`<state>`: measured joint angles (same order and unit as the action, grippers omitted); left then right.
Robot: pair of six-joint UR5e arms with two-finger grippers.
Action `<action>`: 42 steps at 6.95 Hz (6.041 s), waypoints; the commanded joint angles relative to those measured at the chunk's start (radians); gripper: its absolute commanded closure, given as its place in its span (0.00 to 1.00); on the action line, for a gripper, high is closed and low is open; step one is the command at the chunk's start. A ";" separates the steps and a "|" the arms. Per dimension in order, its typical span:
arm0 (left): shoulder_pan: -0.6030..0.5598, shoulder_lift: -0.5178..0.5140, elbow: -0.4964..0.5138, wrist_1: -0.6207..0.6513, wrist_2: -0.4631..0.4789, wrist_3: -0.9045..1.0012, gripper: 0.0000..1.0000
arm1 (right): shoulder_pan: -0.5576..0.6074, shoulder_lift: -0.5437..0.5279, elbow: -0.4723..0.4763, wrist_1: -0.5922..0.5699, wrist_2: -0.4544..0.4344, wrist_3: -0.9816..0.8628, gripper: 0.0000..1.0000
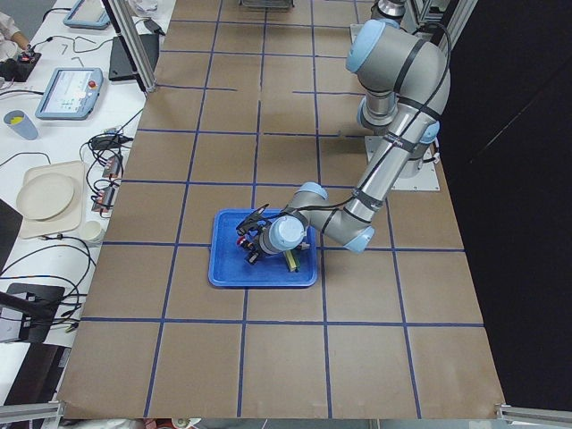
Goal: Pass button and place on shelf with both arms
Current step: 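Grasp and lift the red button with left gripper while right gripper swings inward, then carry the button toward the right gripper while the right gripper approaches it, then close the right gripper on the red button head held by the left gripper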
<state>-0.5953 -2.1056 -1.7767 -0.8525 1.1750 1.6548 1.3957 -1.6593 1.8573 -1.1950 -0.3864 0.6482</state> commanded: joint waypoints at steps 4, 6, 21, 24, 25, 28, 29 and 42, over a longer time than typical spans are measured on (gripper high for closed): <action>-0.009 0.067 0.019 -0.009 -0.012 -0.003 0.87 | -0.004 -0.092 -0.006 0.070 0.067 0.222 0.00; -0.116 0.287 -0.057 -0.234 -0.003 -0.065 0.89 | -0.009 -0.076 0.008 0.071 0.121 0.149 0.00; -1.074 0.773 -0.139 -0.413 -0.229 -0.318 0.86 | -0.006 0.016 0.034 0.028 0.090 0.203 0.00; -1.084 0.763 -0.142 -0.376 -0.238 -0.365 0.84 | 0.022 0.013 0.045 0.015 0.083 0.209 0.00; -1.091 0.763 -0.144 -0.366 -0.239 -0.387 0.84 | 0.046 0.015 0.045 0.018 0.083 0.206 0.00; -1.091 0.763 -0.148 -0.365 -0.239 -0.411 0.84 | 0.069 0.009 0.037 0.026 0.028 0.217 0.00; -1.091 0.765 -0.148 -0.365 -0.239 -0.409 0.84 | 0.071 -0.003 0.043 0.034 0.018 0.217 0.00; -1.092 0.776 -0.152 -0.362 -0.239 -0.411 0.82 | 0.115 -0.007 0.040 0.026 0.030 0.214 0.39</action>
<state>-1.6874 -1.3302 -1.9290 -1.2150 0.9357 1.2453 1.5119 -1.6650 1.8998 -1.1682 -0.3582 0.8618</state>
